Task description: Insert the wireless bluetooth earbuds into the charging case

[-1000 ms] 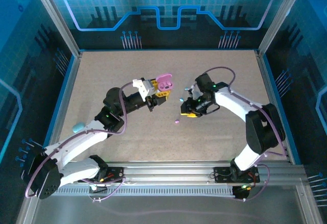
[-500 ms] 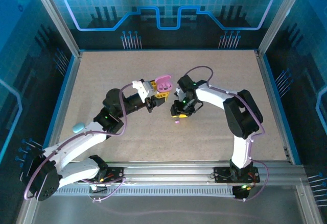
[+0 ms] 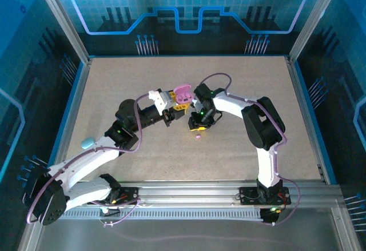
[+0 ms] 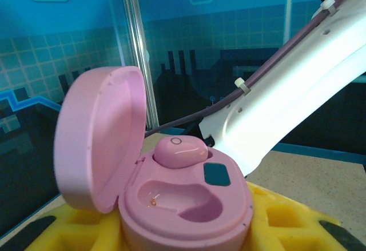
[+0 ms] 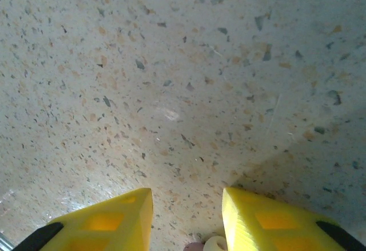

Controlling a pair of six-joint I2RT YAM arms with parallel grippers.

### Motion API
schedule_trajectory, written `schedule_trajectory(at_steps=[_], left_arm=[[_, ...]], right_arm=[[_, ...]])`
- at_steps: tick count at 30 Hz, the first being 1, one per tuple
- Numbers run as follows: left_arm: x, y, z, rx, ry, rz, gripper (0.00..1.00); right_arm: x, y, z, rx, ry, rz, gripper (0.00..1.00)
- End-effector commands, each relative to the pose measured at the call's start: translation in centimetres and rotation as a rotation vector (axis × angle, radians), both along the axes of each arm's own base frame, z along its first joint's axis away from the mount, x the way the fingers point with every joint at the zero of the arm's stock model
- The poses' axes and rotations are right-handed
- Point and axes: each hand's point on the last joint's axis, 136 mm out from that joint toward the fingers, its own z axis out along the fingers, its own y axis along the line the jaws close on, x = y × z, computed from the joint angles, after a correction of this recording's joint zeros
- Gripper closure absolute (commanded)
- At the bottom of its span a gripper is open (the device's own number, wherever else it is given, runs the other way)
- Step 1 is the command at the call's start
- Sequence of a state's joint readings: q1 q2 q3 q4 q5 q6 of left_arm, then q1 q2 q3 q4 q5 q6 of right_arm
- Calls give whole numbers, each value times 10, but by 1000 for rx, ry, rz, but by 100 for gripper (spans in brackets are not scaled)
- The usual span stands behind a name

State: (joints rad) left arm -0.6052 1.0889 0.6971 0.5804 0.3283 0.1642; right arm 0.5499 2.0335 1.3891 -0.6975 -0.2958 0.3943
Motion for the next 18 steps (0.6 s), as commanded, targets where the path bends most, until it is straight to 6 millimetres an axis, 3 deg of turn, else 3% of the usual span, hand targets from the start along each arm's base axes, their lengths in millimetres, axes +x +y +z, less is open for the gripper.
schedule_trajectory(at_steps=[1,18], left_arm=[[-2,0,0,5,-24,5,66],[1,-4,-1,5,-11,-3,66]], right_arm=[[-25,-1,1,-12,56,61,63],[-55,-16,15,-13,86,86,64]])
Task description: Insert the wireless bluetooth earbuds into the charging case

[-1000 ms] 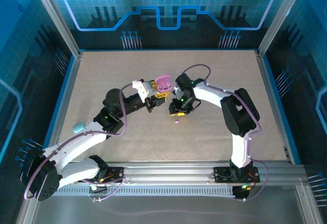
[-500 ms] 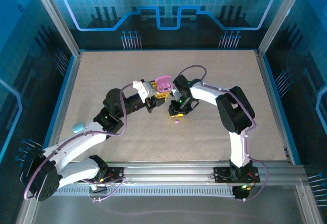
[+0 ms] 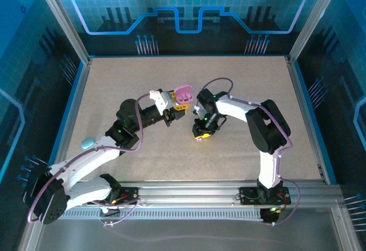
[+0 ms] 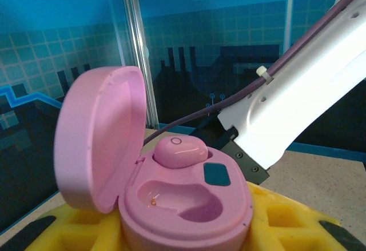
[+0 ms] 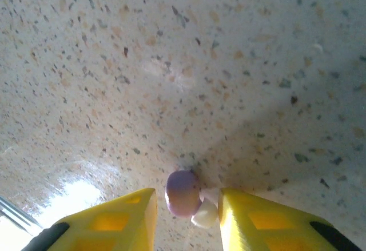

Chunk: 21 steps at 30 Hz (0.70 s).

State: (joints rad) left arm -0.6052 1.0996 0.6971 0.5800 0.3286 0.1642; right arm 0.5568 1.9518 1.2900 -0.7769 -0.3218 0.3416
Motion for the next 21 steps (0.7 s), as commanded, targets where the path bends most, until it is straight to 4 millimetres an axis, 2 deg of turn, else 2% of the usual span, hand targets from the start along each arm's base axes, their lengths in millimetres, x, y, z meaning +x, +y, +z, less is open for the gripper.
schedule_trajectory(at_steps=[1,4,9,11,21], left_arm=[[-1,-2,3,-2,-22,-4,66],[-1,-3,3,-1,-19,-5,66],[0,-1,5,-5,-25,2,66],[-1,0,6,-5,-32,9,66],[-3,5,15,-23,-59,29,66]], right_arm=[[-14,0,12,8,11,27,64],[-12,-2,16,-5,-5,24,62],[2,-6,23,-64,-81,24,60],[5,-2,24,-73,-104,44,60],[3,10,11,-135,-99,109,61]])
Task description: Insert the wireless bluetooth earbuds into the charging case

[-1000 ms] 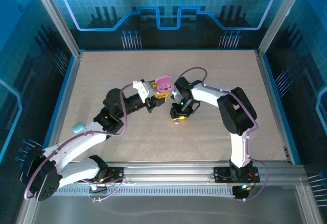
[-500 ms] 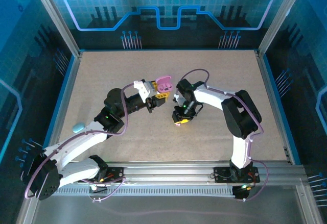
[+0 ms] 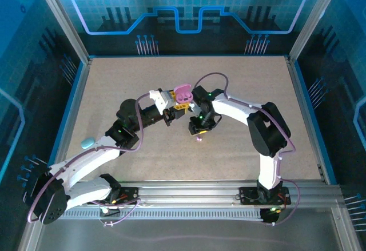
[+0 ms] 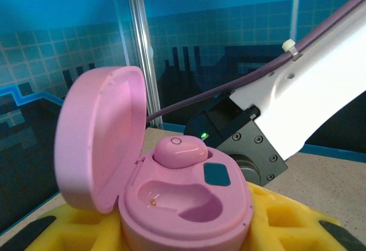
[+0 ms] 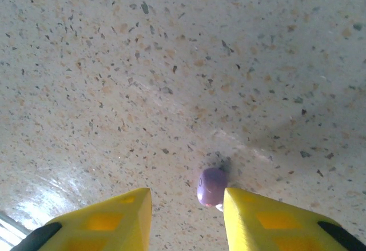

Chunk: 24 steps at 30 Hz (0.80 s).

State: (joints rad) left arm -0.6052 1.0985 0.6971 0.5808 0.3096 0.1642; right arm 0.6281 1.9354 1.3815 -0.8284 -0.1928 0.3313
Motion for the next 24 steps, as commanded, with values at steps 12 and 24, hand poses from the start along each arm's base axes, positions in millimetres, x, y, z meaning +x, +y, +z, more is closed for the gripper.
schedule_trajectory(at_steps=[12,24], left_arm=[[-6,4,12,-17,-54,11,66],[-6,4,10,-14,-47,8,66]], right_arm=[[-13,-3,-25,-132,51,74,66],[-17,-8,-32,-172,76,78,72]])
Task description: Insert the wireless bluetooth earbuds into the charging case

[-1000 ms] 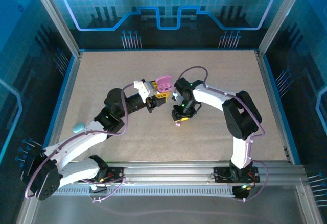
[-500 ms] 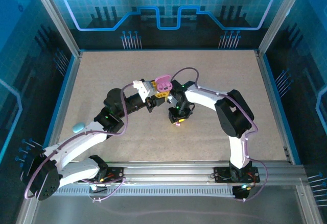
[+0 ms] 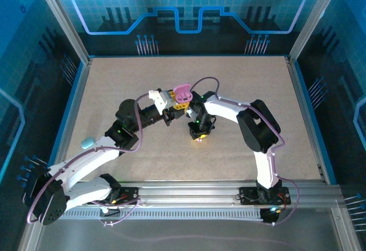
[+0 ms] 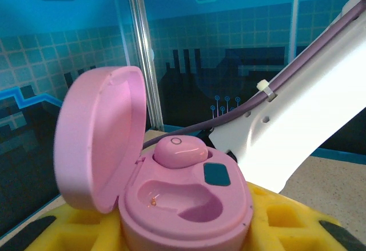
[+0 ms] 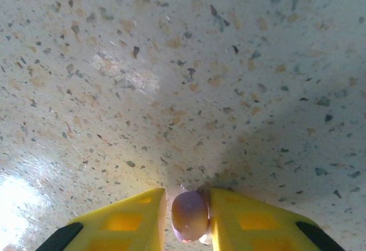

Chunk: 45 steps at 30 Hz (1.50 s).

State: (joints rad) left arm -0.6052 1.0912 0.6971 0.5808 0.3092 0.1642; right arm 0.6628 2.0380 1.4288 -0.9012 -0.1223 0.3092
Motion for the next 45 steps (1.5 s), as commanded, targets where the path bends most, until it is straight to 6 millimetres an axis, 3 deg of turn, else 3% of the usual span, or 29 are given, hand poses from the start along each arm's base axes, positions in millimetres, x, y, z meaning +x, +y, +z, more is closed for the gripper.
schedule_trajectory(at_steps=[1,5,9,17,24,36,45], left_arm=[[-5,3,7,-11,-38,8,66],[-6,4,8,-12,-43,10,66],[-5,4,8,-10,-42,14,66],[-4,6,7,-4,-49,32,66],[0,8,6,-3,-52,55,66],[20,13,-17,26,7,138,66],[34,-1,-43,41,75,116,66]], right_arm=[[-7,-2,-5,-43,23,21,73],[-6,0,1,-23,13,12,78],[-2,8,22,111,11,-45,80],[17,20,113,804,115,-272,80],[22,10,173,1121,200,-264,80],[19,-2,226,1181,132,-260,81],[12,-16,261,1173,33,-279,81]])
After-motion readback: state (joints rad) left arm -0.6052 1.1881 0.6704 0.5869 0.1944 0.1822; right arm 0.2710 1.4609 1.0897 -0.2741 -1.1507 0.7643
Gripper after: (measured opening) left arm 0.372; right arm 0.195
